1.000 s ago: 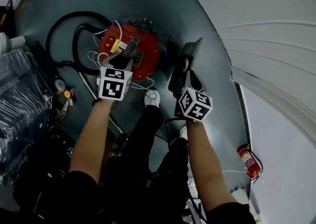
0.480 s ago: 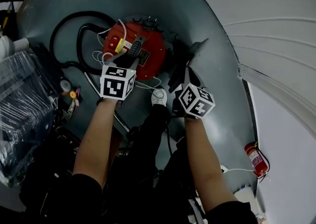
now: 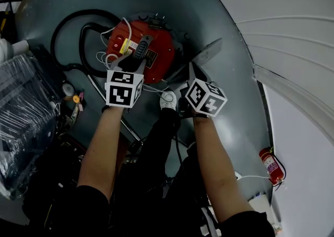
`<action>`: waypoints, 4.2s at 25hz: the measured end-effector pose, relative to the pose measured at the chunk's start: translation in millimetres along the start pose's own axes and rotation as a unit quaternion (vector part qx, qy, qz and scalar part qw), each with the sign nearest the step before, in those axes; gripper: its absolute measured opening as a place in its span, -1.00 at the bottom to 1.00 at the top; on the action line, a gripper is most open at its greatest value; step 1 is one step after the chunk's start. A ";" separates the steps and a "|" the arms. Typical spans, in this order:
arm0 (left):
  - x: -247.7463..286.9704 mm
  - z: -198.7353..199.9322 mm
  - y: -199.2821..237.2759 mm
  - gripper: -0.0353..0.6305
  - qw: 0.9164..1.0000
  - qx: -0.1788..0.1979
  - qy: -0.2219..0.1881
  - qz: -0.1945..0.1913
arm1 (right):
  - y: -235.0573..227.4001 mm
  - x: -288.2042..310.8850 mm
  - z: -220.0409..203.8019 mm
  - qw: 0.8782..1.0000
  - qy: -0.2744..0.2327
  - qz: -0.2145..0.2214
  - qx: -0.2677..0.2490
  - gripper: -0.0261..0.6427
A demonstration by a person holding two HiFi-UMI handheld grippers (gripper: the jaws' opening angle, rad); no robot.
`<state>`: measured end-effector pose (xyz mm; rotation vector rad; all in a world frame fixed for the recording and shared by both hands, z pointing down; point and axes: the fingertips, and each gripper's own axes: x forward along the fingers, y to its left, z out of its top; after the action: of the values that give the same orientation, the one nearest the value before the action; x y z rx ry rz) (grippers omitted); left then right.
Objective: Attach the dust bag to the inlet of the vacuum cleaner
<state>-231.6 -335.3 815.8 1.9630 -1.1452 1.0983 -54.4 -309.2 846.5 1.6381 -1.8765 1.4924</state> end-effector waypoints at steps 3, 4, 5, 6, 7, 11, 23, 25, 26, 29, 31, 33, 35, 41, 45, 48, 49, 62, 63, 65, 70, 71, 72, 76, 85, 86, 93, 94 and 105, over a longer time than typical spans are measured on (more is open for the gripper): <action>-0.3 -0.4 -0.5 -0.43 1.000 0.002 0.000 0.000 | 4.1 5.0 -1.6 1.000 0.009 0.004 -0.005 -0.90; -0.2 -0.2 -0.5 -0.43 1.000 0.003 -0.001 -0.001 | 5.2 5.7 -2.3 1.000 0.011 0.005 -0.010 -0.90; 0.1 0.0 -0.3 -0.43 1.000 0.004 -0.002 -0.001 | 6.3 6.2 -3.3 1.000 0.014 0.006 -0.019 -0.90; 0.6 0.0 0.0 -0.43 1.000 0.004 -0.002 -0.001 | 7.3 6.7 -4.7 0.999 0.017 0.008 -0.030 -0.90; 1.2 -0.2 0.2 -0.43 1.000 0.004 -0.002 0.000 | 7.8 6.6 -6.6 0.999 0.019 0.011 -0.041 -0.90; 4.9 -2.3 -0.3 -0.43 1.000 0.009 0.006 0.004 | -1.1 -2.8 -21.6 0.999 0.023 0.018 -0.043 -0.90; 13.1 -5.7 0.8 -0.48 0.999 0.027 0.029 0.010 | 2.9 5.1 -0.8 0.999 0.017 0.037 0.010 -0.90; 13.0 -6.2 0.3 -0.48 0.999 0.026 0.031 0.010 | 2.7 4.0 -2.2 0.999 0.018 0.040 0.016 -0.90; 13.1 -6.3 0.0 -0.48 0.999 0.026 0.032 0.009 | 2.8 3.1 -4.7 0.999 0.019 0.041 0.015 -0.90; 13.0 -6.2 0.0 -0.48 0.999 0.026 0.032 0.007 | 3.6 2.1 -11.5 0.999 0.023 0.042 0.005 -0.90; 13.0 -5.8 -0.1 -0.48 0.999 0.026 0.031 0.008 | 3.5 3.1 -13.1 0.999 0.025 0.041 -0.001 -0.90; 13.1 -5.4 -0.4 -0.48 0.999 0.026 0.028 0.010 | 3.0 4.8 -12.6 0.999 0.026 0.035 -0.009 -0.90; 12.9 -5.1 -0.5 -0.47 0.999 0.025 0.025 0.007 | 2.9 5.7 -11.6 0.999 0.024 0.026 -0.015 -0.90; 12.3 -5.8 -0.6 -0.47 0.999 0.021 0.026 -0.007 | -5.2 -4.7 -11.5 0.998 0.012 -0.032 -0.054 -0.86; 11.2 -5.4 0.1 -0.47 1.000 0.024 0.018 0.000 | -10.3 -10.8 -14.3 0.997 0.008 -0.045 -0.060 -0.75; 11.3 -4.6 0.3 -0.47 1.000 0.024 0.015 0.005 | -13.2 -13.1 -13.2 0.997 0.006 -0.047 -0.058 -0.59; 11.4 -4.3 0.5 -0.47 1.000 0.024 0.014 0.005 | -13.9 -13.6 -12.5 0.997 0.006 -0.047 -0.057 -0.58; -37.3 7.0 7.2 -0.78 0.998 -0.004 -0.048 0.052 | -26.5 -39.4 6.4 0.994 -0.029 -0.081 -0.068 -0.63; -44.1 9.5 6.8 -0.89 0.997 -0.013 -0.056 0.055 | -25.9 -45.0 8.7 0.993 -0.036 -0.082 -0.072 -0.85; -54.1 14.9 0.9 -0.89 0.996 -0.032 -0.070 0.044 | -20.2 -55.4 14.1 0.992 -0.047 -0.075 -0.088 -0.93; -74.2 35.0 -27.2 -0.90 0.993 -0.053 -0.105 0.016 | 4.1 -84.2 34.0 0.987 -0.070 -0.050 -0.139 -0.93; -79.5 40.3 -34.6 -0.90 0.992 -0.052 -0.112 0.012 | 10.7 -92.5 39.7 0.985 -0.076 -0.046 -0.149 -0.93; -84.8 45.9 -42.6 -0.90 0.991 -0.050 -0.120 0.007 | 17.5 -101.5 45.6 0.983 -0.083 -0.041 -0.159 -0.93; -111.7 69.1 -82.2 -0.90 0.987 -0.048 -0.153 -0.011 | 40.1 -143.5 68.8 0.975 -0.109 -0.027 -0.194 -0.93; -253.3 123.7 -182.0 -0.90 0.970 -0.042 -0.239 -0.020 | 81.8 -298.8 114.0 0.966 -0.160 -0.017 -0.201 -0.93; -271.0 131.2 -192.1 -0.90 0.968 -0.043 -0.248 -0.021 | 88.2 -317.2 121.2 0.965 -0.169 -0.016 -0.202 -0.93; -377.9 167.2 -255.7 -0.90 0.954 -0.047 -0.297 -0.022 | 125.8 -439.7 163.0 0.954 -0.220 -0.010 -0.205 -0.93; -388.0 177.1 -261.9 -0.90 0.951 -0.042 -0.307 -0.022 | 128.5 -451.1 172.5 0.950 -0.232 -0.008 -0.207 -0.93; -492.2 228.8 -362.5 -0.90 0.920 0.026 -0.387 -0.050 | 144.7 -576.1 210.4 0.915 -0.317 -0.001 -0.250 -0.93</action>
<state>33.2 -168.9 242.9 2.5567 -1.3706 0.2642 110.7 -152.1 259.0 1.9698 -2.2957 0.3951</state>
